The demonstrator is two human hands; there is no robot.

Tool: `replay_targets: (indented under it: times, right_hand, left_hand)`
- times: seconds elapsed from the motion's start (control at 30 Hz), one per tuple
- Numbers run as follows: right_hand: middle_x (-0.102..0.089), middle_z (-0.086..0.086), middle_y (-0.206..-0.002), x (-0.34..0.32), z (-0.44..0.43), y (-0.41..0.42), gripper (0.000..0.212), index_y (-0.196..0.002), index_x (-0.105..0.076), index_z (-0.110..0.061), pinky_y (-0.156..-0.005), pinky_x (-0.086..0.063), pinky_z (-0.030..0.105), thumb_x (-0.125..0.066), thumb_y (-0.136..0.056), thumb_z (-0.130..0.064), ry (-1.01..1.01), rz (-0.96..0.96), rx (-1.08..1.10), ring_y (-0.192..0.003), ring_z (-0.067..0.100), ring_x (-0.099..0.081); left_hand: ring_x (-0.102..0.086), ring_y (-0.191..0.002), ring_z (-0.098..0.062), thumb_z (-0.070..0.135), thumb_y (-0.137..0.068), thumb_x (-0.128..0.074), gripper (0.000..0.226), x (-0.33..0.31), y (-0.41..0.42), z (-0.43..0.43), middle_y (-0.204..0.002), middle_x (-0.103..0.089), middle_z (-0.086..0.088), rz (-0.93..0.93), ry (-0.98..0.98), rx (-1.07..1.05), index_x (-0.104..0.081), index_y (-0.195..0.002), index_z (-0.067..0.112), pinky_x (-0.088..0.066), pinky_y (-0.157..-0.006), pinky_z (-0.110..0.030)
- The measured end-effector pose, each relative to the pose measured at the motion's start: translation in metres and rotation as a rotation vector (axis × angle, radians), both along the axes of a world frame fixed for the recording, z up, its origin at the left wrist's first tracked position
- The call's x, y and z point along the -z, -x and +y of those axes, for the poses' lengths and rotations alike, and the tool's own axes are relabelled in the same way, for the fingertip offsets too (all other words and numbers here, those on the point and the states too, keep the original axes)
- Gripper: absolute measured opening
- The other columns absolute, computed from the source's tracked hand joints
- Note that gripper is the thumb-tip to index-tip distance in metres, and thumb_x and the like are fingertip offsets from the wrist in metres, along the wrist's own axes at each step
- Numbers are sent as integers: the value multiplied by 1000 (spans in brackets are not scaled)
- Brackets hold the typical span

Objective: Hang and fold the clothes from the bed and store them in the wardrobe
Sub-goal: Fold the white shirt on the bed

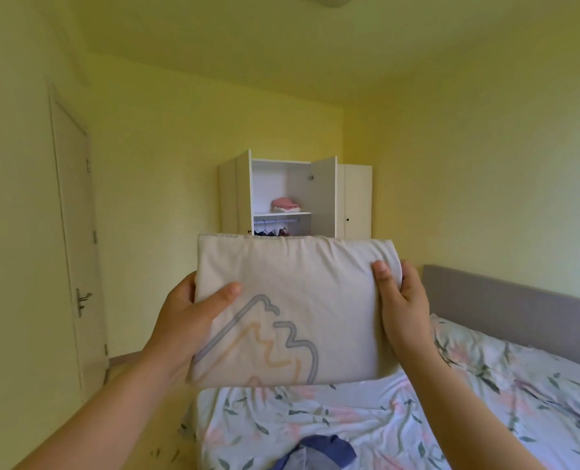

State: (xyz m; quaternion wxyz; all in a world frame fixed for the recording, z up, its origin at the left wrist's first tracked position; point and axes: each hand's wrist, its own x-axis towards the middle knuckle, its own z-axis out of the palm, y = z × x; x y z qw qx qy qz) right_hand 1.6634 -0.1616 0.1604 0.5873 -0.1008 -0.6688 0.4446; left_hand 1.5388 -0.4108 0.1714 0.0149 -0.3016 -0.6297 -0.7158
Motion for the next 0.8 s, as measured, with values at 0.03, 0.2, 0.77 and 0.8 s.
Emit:
replay_targets:
  times: [0.03, 0.2, 0.77, 0.8]
  right_hand:
    - [-45, -3, -70, -1, 1, 8, 36, -83, -46, -5, -54, -34, 13, -54, -98, -37, 0, 0, -7, -57, 1, -37]
    - [-44, -3, -69, -4, 12, 59, 37, -81, -44, -4, -53, -34, 14, -54, -98, -35, -15, 31, -75, -56, 1, -36]
    - [-51, -14, -67, -7, 14, 271, 29, -81, -49, -15, -55, -37, 12, -53, -98, -38, -23, 14, -196, -59, -2, -44]
    - [-53, -12, -69, -7, 8, 284, 28, -82, -50, -16, -55, -38, 11, -53, -98, -38, -25, 17, -193, -59, -2, -45]
  left_hand:
    - [-73, -89, -20, 48, -67, -82, 43, 0, 8, -1, -98, -76, 3, 1, 22, 7, -70, -102, 27, -55, -87, -52]
    - [-73, -91, -24, 54, -57, -80, 51, 2, 52, 7, -100, -76, 1, -5, 0, -22, -70, -99, 27, -53, -89, -55]
    - [-73, -86, -20, 39, -70, -74, 39, 4, 231, -1, -97, -76, 1, 10, -83, -120, -68, -105, 21, -56, -75, -39]
    - [-74, -85, -20, 39, -70, -74, 39, 4, 245, -8, -97, -76, 1, 14, -89, -115, -68, -105, 21, -56, -73, -38]
